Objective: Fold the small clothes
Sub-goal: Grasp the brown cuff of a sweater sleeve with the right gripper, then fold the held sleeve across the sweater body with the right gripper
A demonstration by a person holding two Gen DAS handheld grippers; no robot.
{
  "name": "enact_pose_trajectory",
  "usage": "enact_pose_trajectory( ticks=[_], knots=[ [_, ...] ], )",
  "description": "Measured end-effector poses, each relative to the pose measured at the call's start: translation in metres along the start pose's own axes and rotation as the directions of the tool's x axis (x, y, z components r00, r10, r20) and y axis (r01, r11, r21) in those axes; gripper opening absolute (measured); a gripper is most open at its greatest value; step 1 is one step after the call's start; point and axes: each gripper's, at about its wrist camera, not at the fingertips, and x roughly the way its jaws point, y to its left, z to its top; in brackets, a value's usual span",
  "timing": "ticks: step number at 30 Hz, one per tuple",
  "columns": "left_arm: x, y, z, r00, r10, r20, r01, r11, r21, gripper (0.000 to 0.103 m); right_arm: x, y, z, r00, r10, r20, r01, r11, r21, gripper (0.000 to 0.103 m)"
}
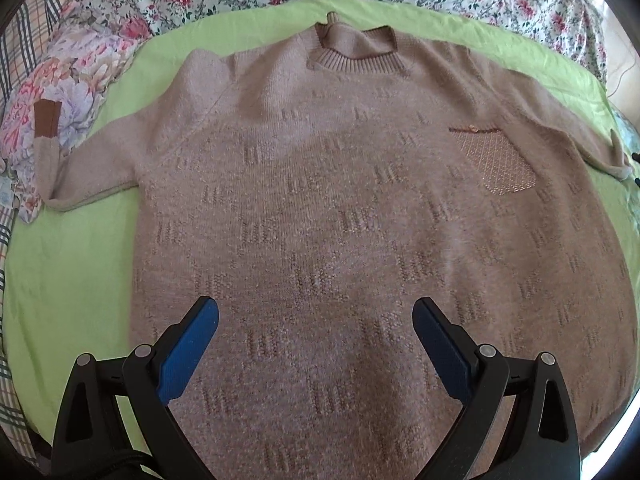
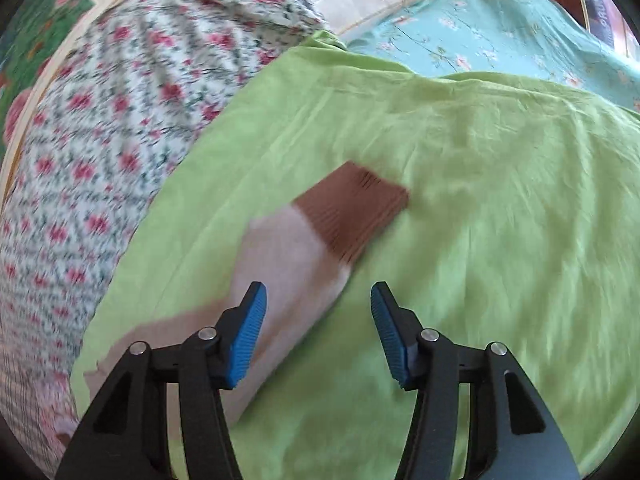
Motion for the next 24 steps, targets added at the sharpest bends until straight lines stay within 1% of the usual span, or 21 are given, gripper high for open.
enact_pose_trajectory(
  ticks=[2, 4, 5, 6, 8, 9, 11, 14, 17, 18, 20, 23, 24],
  knots=[
    [0.006, -0.001, 0.003, 1.000, 0.004, -0.014, -0.004, 1.000, -0.003, 0.098, 0.014, -0.011, 0.010, 0.999, 0.030, -0.015, -0.030, 0.999, 0.023, 0.042],
    [0.010, -0.002, 0.005, 1.000, 0.005, -0.017, -0.005, 1.000, -0.007, 0.098, 0.020, -0.012, 0.015, 0.999, 0.039, -0.018, -0.038, 0.998, 0.042, 0.012],
    [0.011, -0.002, 0.007, 1.000, 0.004, -0.016, -0.004, 1.000, -0.009, 0.098, 0.020, -0.010, 0.016, 0.998, 0.057, -0.015, -0.056, 0.997, 0.046, 0.010],
    [0.012, -0.002, 0.008, 1.000, 0.002, -0.009, -0.002, 1.000, -0.011, 0.098, 0.015, -0.006, 0.015, 0.997, 0.077, -0.005, -0.076, 0.996, 0.036, 0.010],
    [0.012, -0.002, 0.010, 1.000, -0.006, -0.001, 0.006, 1.000, -0.013, 0.098, 0.003, 0.009, 0.009, 0.994, 0.104, 0.014, -0.104, 0.995, -0.011, 0.009],
    [0.012, -0.001, 0.011, 1.000, -0.010, 0.003, 0.010, 1.000, -0.014, 0.098, -0.002, 0.019, 0.007, 0.991, 0.132, 0.015, -0.132, 0.991, -0.027, 0.009],
    [0.012, -0.001, 0.013, 1.000, -0.025, 0.008, 0.025, 0.999, -0.021, 0.098, -0.011, 0.043, -0.003, 0.981, 0.194, 0.004, -0.193, 0.979, -0.065, 0.009],
    [0.010, 0.005, 0.015, 0.998, -0.054, 0.022, 0.055, 0.998, -0.044, 0.098, -0.021, 0.094, -0.029, 0.954, 0.297, -0.051, -0.301, 0.943, -0.142, 0.009],
    [0.005, 0.011, 0.015, 0.996, -0.070, 0.047, 0.073, 0.995, -0.063, 0.098, -0.024, 0.155, -0.068, 0.909, 0.388, -0.154, -0.414, 0.887, -0.205, 0.009],
    [0.004, 0.014, 0.015, 0.996, -0.072, 0.052, 0.075, 0.995, -0.068, 0.098, -0.022, 0.176, -0.083, 0.887, 0.419, -0.192, -0.454, 0.865, -0.215, 0.009],
    [0.001, 0.020, 0.014, 0.994, -0.082, 0.066, 0.088, 0.993, -0.083, 0.098, -0.016, 0.217, -0.116, 0.828, 0.487, -0.277, -0.546, 0.814, -0.200, 0.009],
    [-0.001, 0.035, 0.015, 0.990, -0.114, 0.086, 0.123, 0.986, -0.115, 0.098, -0.007, 0.271, -0.163, 0.767, 0.525, -0.369, -0.618, 0.759, -0.205, 0.009],
    [-0.002, 0.038, 0.014, 0.988, -0.124, 0.090, 0.135, 0.983, -0.125, 0.098, -0.003, 0.288, -0.179, 0.743, 0.536, -0.401, -0.642, 0.741, -0.197, 0.009]
  ],
)
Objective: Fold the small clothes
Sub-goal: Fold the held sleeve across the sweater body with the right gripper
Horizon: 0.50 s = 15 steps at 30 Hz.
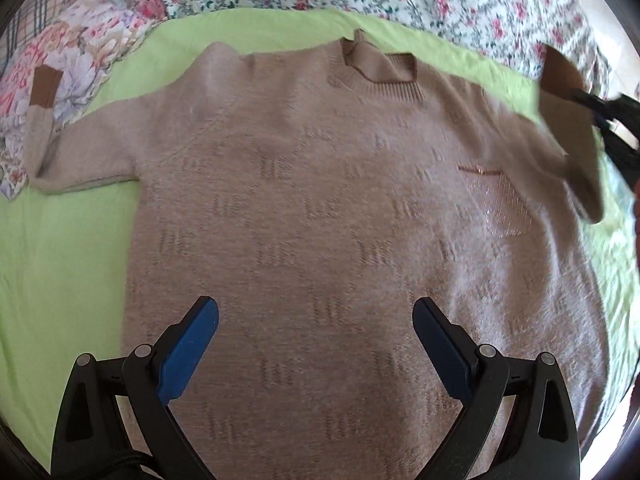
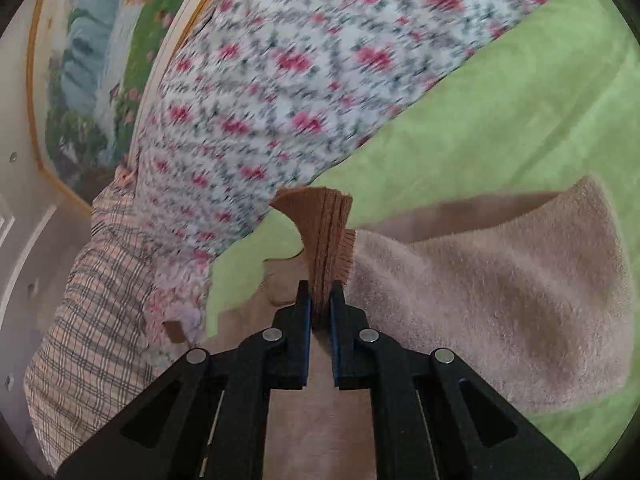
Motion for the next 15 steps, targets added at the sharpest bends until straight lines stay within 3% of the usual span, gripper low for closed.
enact_pose_trajectory(
  ticks=[6, 11, 14, 15],
  knots=[
    [-0.004, 0.027, 0.001, 0.997, -0.080, 0.020, 0.081, 0.994, -0.073, 0.098, 0.108, 0.062, -0.054, 0.980, 0.082, -0.181, -0.091, 0.995, -0.042, 0.009],
    [0.000, 0.050, 0.005, 0.992, -0.120, 0.026, 0.122, 0.985, -0.119, 0.098, 0.159, 0.065, -0.091, 0.949, 0.071, -0.307, -0.088, 0.995, -0.040, 0.009],
    [0.010, 0.058, 0.012, 0.985, -0.169, 0.019, 0.170, 0.974, -0.151, 0.098, 0.172, 0.057, -0.104, 0.929, 0.033, -0.368, -0.047, 0.998, -0.030, 0.017],
    [0.015, 0.059, 0.016, 0.981, -0.191, 0.013, 0.191, 0.969, -0.159, 0.098, 0.171, 0.054, -0.107, 0.925, 0.042, -0.376, -0.050, 0.999, -0.011, 0.026]
  ],
)
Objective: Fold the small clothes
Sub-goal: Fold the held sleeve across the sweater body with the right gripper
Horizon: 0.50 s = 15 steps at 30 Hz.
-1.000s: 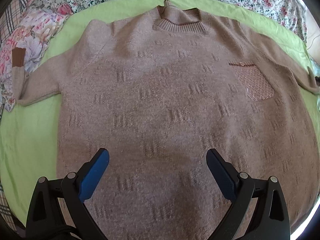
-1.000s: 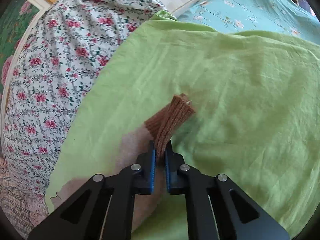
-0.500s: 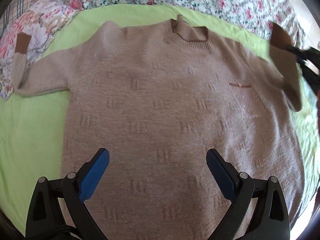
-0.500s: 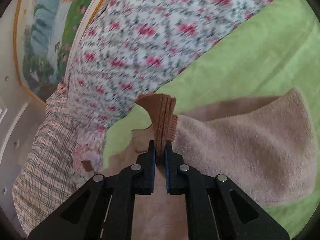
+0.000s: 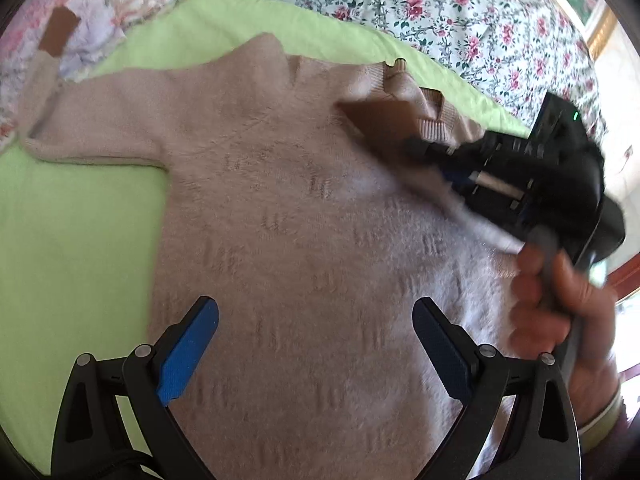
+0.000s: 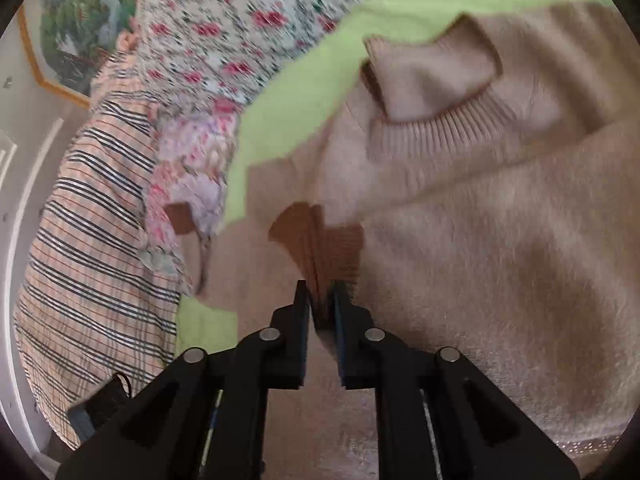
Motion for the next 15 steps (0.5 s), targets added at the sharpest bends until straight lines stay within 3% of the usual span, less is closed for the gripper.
enact_pose_trajectory(
  ticks=[3, 8, 11, 13, 14, 15],
  knots=[
    [0.017, -0.003, 0.016, 0.997, -0.077, -0.028, 0.076, 0.997, -0.026, 0.098, -0.021, -0.006, -0.007, 0.999, 0.028, 0.047, -0.028, 0.999, 0.015, 0.049],
    [0.055, -0.017, 0.050, 0.981, -0.188, -0.056, 0.185, 0.981, -0.059, 0.100, -0.079, -0.015, -0.022, 0.986, 0.016, 0.164, -0.021, 0.999, 0.029, 0.051],
    [0.076, -0.028, 0.071, 0.986, -0.162, -0.046, 0.160, 0.986, -0.055, 0.100, -0.112, -0.024, -0.034, 0.975, -0.008, 0.221, -0.004, 0.998, 0.055, 0.051],
    [0.082, -0.033, 0.084, 0.990, -0.141, 0.004, 0.141, 0.989, -0.034, 0.094, -0.131, -0.031, -0.042, 0.966, -0.038, 0.254, 0.019, 0.997, 0.075, 0.051],
    [0.084, -0.034, 0.088, 0.991, -0.133, 0.019, 0.134, 0.991, -0.024, 0.073, -0.138, -0.033, -0.046, 0.962, -0.054, 0.268, 0.032, 0.996, 0.084, 0.051],
    [0.088, -0.037, 0.092, 0.992, -0.123, 0.025, 0.123, 0.992, -0.003, 0.035, -0.147, -0.037, -0.049, 0.956, -0.072, 0.283, 0.047, 0.995, 0.093, 0.051]
  ],
)
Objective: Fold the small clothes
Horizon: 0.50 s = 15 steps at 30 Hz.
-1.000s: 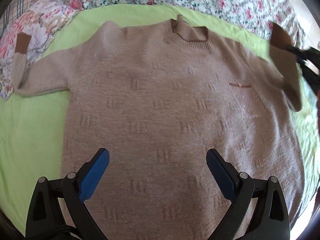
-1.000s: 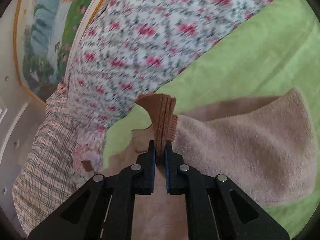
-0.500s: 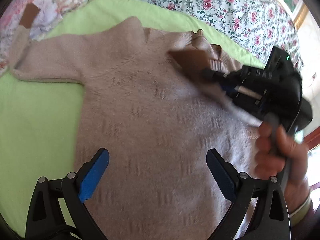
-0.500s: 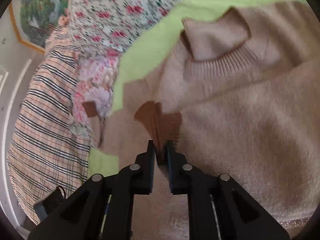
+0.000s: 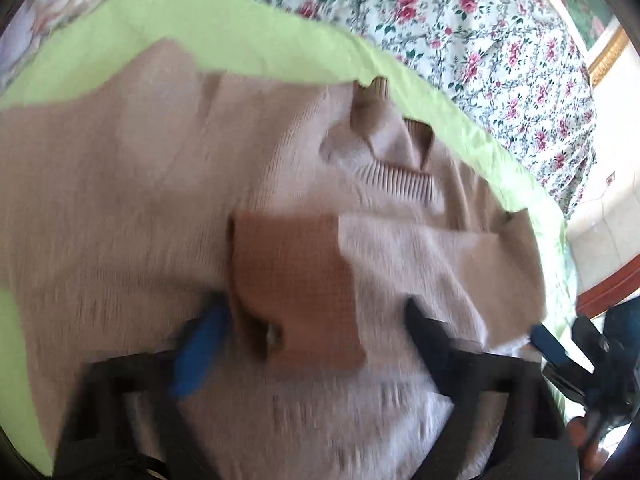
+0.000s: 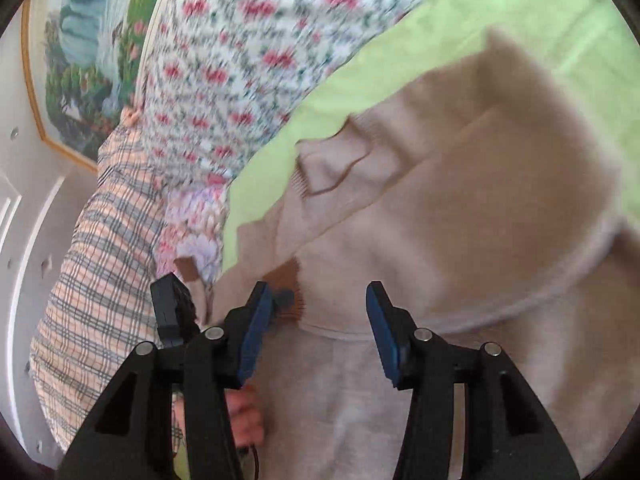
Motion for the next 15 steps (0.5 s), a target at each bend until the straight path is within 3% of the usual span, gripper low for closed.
enact_pose_trajectory(
  ticks=[1, 2, 4, 7, 11, 15],
  knots=[
    [0.002, 0.000, 0.001, 1.000, 0.003, -0.008, -0.003, 1.000, 0.011, 0.012, -0.006, -0.002, 0.000, 1.000, -0.014, 0.011, 0.014, 1.000, 0.001, 0.051],
    [0.002, -0.001, 0.003, 1.000, -0.001, -0.021, 0.001, 1.000, 0.018, 0.008, -0.011, -0.004, 0.001, 0.999, -0.033, 0.022, 0.033, 0.999, -0.001, 0.051],
    [-0.023, -0.002, 0.003, 0.998, 0.017, 0.053, -0.018, 1.000, 0.020, 0.008, -0.023, -0.010, 0.004, 0.996, -0.077, 0.046, 0.077, 0.997, -0.009, 0.051],
    [-0.058, 0.005, 0.001, 0.982, 0.061, 0.180, -0.069, 0.997, 0.040, 0.008, -0.039, -0.023, 0.014, 0.987, -0.136, 0.089, 0.136, 0.991, -0.002, 0.051],
    [-0.039, 0.040, 0.003, 0.984, 0.136, 0.114, -0.136, 0.991, -0.007, 0.008, -0.041, -0.039, 0.036, 0.975, -0.202, 0.098, 0.202, 0.979, 0.004, 0.051],
    [-0.047, 0.055, 0.002, 0.974, 0.147, 0.171, -0.140, 0.989, -0.052, 0.008, -0.035, -0.052, 0.064, 0.954, -0.280, 0.106, 0.284, 0.959, -0.021, 0.051]
  ],
)
